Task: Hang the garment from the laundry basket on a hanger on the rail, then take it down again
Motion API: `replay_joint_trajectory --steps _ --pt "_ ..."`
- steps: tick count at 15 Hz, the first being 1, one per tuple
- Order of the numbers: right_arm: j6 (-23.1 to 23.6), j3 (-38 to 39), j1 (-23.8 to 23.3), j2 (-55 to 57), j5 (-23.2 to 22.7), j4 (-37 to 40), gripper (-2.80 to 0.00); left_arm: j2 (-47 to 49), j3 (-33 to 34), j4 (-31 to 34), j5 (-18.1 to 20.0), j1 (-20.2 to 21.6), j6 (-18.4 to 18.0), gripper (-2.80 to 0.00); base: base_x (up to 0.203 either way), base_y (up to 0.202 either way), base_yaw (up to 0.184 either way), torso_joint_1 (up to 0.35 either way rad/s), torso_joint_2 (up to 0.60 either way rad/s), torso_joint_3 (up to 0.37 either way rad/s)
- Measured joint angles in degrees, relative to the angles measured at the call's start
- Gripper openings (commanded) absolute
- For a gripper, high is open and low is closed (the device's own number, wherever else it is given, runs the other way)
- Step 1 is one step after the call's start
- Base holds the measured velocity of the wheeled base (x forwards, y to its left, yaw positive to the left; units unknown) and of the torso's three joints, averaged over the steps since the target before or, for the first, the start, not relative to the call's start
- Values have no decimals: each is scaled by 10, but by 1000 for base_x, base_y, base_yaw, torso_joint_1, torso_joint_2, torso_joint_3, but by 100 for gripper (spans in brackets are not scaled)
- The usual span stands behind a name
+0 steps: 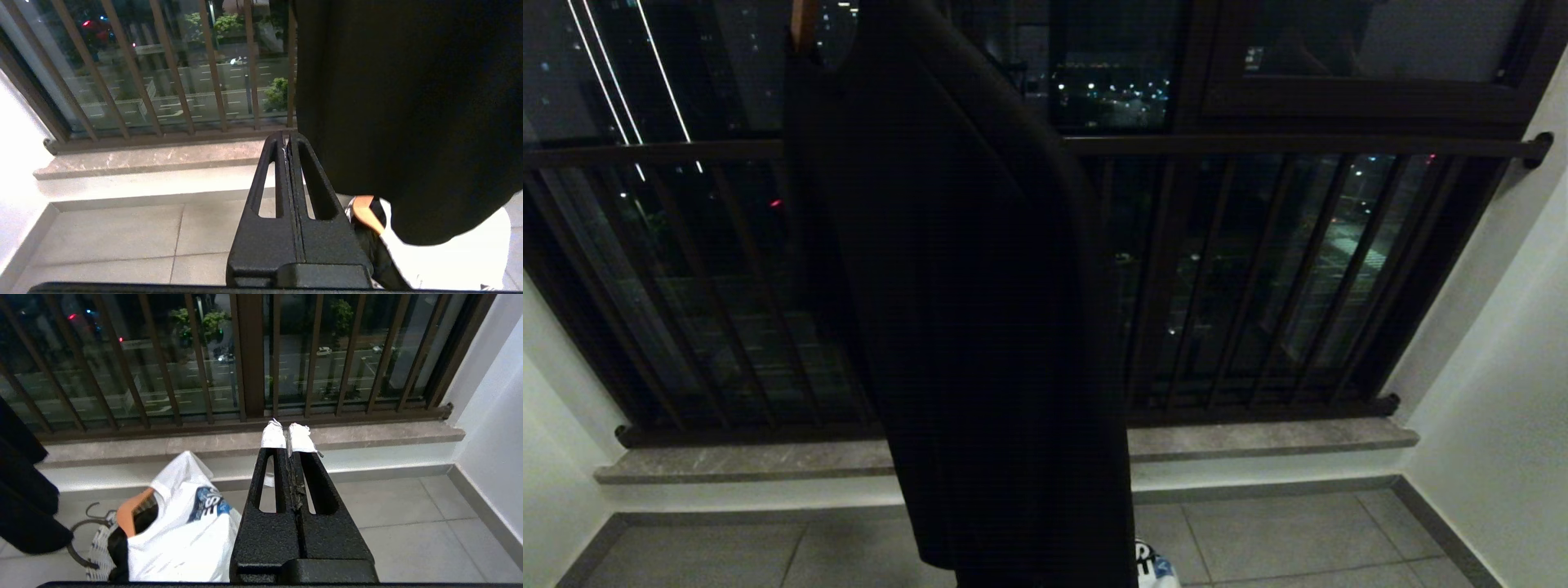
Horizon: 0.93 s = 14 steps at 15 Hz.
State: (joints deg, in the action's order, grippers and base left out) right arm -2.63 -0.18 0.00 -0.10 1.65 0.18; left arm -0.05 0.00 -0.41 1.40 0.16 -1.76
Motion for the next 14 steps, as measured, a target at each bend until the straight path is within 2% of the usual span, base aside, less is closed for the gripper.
replay_joint_trajectory --steps 8,14 --pt "0 0 0 0 0 0 -280 0 0 0 0 0 0 -280 0 0 0 229 -581 -349" --pt "0 0 0 0 0 0 -280 0 0 0 0 0 0 -280 0 0 0 161 -372 -216"
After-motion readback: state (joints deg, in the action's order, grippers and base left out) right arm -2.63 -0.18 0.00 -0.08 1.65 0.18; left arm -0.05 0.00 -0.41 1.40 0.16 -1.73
